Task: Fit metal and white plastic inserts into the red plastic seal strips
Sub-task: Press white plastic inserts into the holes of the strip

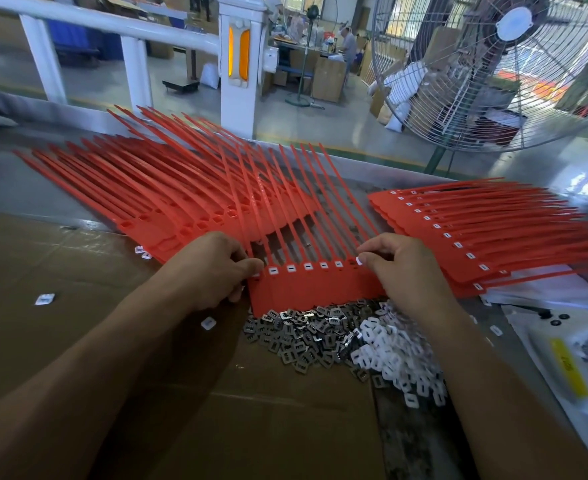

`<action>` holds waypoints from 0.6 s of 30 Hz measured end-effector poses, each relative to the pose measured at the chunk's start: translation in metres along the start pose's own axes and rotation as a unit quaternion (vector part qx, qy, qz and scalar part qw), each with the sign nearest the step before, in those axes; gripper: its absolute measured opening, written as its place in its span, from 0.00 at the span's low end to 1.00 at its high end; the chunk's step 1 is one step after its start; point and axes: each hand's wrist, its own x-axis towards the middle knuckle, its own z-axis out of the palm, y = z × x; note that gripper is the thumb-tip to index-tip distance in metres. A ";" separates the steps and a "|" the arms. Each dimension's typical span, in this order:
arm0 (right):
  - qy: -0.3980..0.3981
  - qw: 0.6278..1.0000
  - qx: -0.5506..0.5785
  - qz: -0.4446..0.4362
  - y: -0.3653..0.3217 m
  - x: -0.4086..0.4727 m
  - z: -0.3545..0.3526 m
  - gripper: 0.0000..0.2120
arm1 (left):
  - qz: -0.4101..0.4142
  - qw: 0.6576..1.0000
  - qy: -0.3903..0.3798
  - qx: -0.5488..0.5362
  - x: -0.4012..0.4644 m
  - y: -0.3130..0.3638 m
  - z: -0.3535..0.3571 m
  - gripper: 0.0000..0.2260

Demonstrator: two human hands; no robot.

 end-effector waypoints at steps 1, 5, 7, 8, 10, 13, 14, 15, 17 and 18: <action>-0.002 1.000 -0.005 -0.001 0.000 0.002 0.002 0.04 | 0.000 1.000 0.000 -0.003 0.000 0.000 0.000 0.12; -0.011 1.000 -0.028 0.003 0.001 0.005 0.007 0.04 | -0.002 1.000 -0.002 0.001 -0.001 0.000 0.000 0.12; -0.014 0.999 -0.036 0.002 0.001 0.005 0.008 0.05 | -0.004 1.000 -0.004 0.000 -0.001 0.000 0.000 0.12; -0.014 0.999 -0.039 0.000 0.000 0.005 0.008 0.05 | -0.004 1.000 -0.004 0.000 -0.001 0.000 0.000 0.12; -0.014 0.999 -0.044 -0.004 -0.001 0.005 0.008 0.05 | -0.004 1.000 -0.003 0.002 -0.001 0.000 0.000 0.12; -0.016 0.998 -0.053 -0.006 -0.003 0.005 0.009 0.05 | -0.004 1.000 -0.001 0.002 -0.001 0.001 0.001 0.12; -0.016 0.998 -0.053 -0.005 -0.003 0.005 0.009 0.05 | -0.005 1.000 -0.001 0.002 -0.001 0.001 0.001 0.12; -0.017 0.998 -0.053 -0.004 -0.003 0.005 0.009 0.05 | -0.005 1.000 0.000 0.003 -0.002 0.001 0.001 0.12; -0.020 0.998 -0.055 -0.003 -0.003 0.004 0.010 0.05 | -0.004 1.000 0.000 0.002 -0.002 0.001 0.001 0.12; -0.022 0.998 -0.059 -0.003 -0.003 0.004 0.011 0.05 | -0.004 1.000 -0.001 0.001 -0.002 0.001 0.001 0.12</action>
